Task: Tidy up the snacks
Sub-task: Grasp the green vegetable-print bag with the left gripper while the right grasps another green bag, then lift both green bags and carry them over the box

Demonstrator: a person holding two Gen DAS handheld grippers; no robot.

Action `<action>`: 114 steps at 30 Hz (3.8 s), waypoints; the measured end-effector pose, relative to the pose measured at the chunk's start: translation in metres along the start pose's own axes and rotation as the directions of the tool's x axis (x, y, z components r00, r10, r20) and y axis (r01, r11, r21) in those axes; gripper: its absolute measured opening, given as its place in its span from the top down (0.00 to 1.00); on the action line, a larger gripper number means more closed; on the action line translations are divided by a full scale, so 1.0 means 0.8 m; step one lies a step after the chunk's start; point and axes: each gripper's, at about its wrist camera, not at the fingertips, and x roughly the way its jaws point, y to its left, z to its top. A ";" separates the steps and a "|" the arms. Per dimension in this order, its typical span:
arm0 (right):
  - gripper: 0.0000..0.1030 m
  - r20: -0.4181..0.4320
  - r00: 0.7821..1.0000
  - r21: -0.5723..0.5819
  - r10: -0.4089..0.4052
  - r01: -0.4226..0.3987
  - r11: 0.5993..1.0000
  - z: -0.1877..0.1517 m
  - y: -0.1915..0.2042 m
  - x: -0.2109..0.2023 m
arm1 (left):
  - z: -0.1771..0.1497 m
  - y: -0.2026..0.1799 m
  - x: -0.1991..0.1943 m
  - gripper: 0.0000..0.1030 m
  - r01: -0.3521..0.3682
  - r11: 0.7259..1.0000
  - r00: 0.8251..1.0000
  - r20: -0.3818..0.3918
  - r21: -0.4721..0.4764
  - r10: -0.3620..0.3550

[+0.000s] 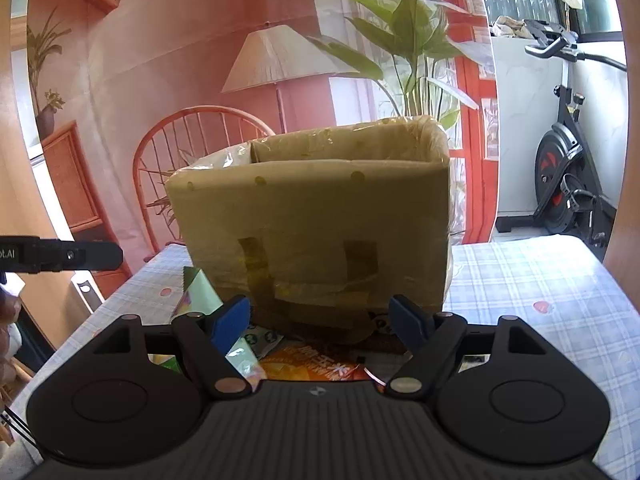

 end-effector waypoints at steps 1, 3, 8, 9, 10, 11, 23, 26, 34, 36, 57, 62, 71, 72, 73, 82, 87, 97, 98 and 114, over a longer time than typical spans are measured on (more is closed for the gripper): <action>0.23 0.000 1.000 -0.001 0.006 -0.006 1.000 -0.001 0.001 -0.001 | -0.002 0.000 -0.001 0.13 -0.001 1.000 1.000 0.000 -0.004 0.001; 0.23 -0.001 1.000 -0.005 0.017 -0.017 1.000 -0.003 0.004 -0.002 | -0.008 0.002 -0.003 0.13 -0.002 1.000 1.000 -0.006 -0.017 0.002; 0.23 -0.010 0.999 -0.020 0.053 -0.053 0.998 -0.009 0.014 -0.003 | -0.022 0.002 -0.002 0.13 -0.007 0.999 1.000 -0.026 -0.037 0.006; 0.23 -0.010 0.998 -0.023 0.060 -0.060 0.998 -0.011 0.016 -0.005 | -0.026 0.002 -0.001 0.13 -0.008 0.999 0.999 -0.032 -0.041 0.007; 0.23 -0.009 0.998 -0.025 0.070 -0.070 0.997 -0.013 0.019 -0.006 | -0.029 0.003 0.000 0.13 -0.010 0.999 0.999 -0.039 -0.045 0.008; 0.23 -0.009 0.997 -0.026 0.080 -0.080 0.996 -0.014 0.022 -0.007 | -0.032 0.004 0.001 0.13 -0.010 0.999 0.999 -0.045 -0.048 0.008; 0.21 -0.057 0.993 -0.083 0.104 -0.108 0.991 -0.045 0.052 -0.008 | -0.053 0.009 0.006 0.13 0.017 0.998 0.997 -0.073 -0.057 -0.021; 0.19 -0.056 0.994 -0.049 0.097 -0.100 0.994 -0.052 0.048 -0.012 | -0.054 0.009 0.008 0.13 0.034 0.998 0.996 -0.075 -0.051 -0.038; 0.11 -0.104 0.989 0.031 0.104 -0.101 0.994 -0.080 0.042 -0.012 | -0.049 0.006 0.028 0.13 0.133 0.991 0.987 -0.094 0.032 -0.129; 0.11 -0.119 0.986 0.048 0.116 -0.111 0.993 -0.086 0.042 -0.009 | -0.046 0.005 0.035 0.13 0.164 0.985 0.983 -0.097 0.050 -0.158; 0.37 -0.140 0.979 0.108 0.152 -0.137 0.985 -0.092 0.024 0.001 | -0.042 0.033 0.126 0.13 0.420 0.906 0.887 -0.189 -0.051 -0.422; 0.37 -0.143 0.979 0.116 0.146 -0.129 0.985 -0.092 0.023 0.003 | -0.049 0.023 0.134 0.12 0.455 0.890 0.871 -0.197 -0.028 -0.451; 0.38 -0.145 0.980 0.135 0.135 -0.116 0.984 -0.093 0.022 0.007 | -0.055 0.012 0.143 0.16 0.474 0.880 0.865 -0.191 0.008 -0.464; 0.38 -0.144 0.980 0.148 0.135 -0.114 0.982 -0.093 0.021 0.006 | -0.056 0.010 0.137 0.21 0.467 0.884 0.873 -0.169 0.026 -0.457; 0.38 -0.142 0.980 0.163 0.137 -0.113 0.980 -0.092 0.021 0.006 | -0.057 0.011 0.132 0.23 0.466 0.884 0.875 -0.161 0.030 -0.456; 0.39 -0.101 0.986 0.137 0.132 -0.117 0.984 -0.074 0.030 -0.004 | -0.043 0.009 0.106 0.34 0.476 0.879 0.873 -0.126 0.013 -0.471; 0.39 -0.047 0.993 0.090 0.113 -0.108 0.990 -0.054 0.031 -0.017 | -0.033 -0.002 0.092 0.35 0.484 0.874 0.872 -0.102 0.043 -0.478; 0.41 0.014 0.994 -0.031 0.110 -0.110 0.993 -0.009 0.032 -0.027 | -0.005 -0.005 0.055 0.35 0.475 0.879 0.880 -0.020 0.037 -0.475; 0.41 0.023 0.993 -0.051 0.113 -0.111 0.992 -0.001 0.034 -0.029 | 0.003 -0.005 0.051 0.35 0.471 0.881 0.882 -0.002 0.032 -0.472; 0.41 0.181 0.958 -0.349 0.222 -0.148 0.925 0.165 0.037 -0.006 | 0.141 -0.028 0.035 0.35 0.360 0.931 0.911 0.193 0.059 -0.365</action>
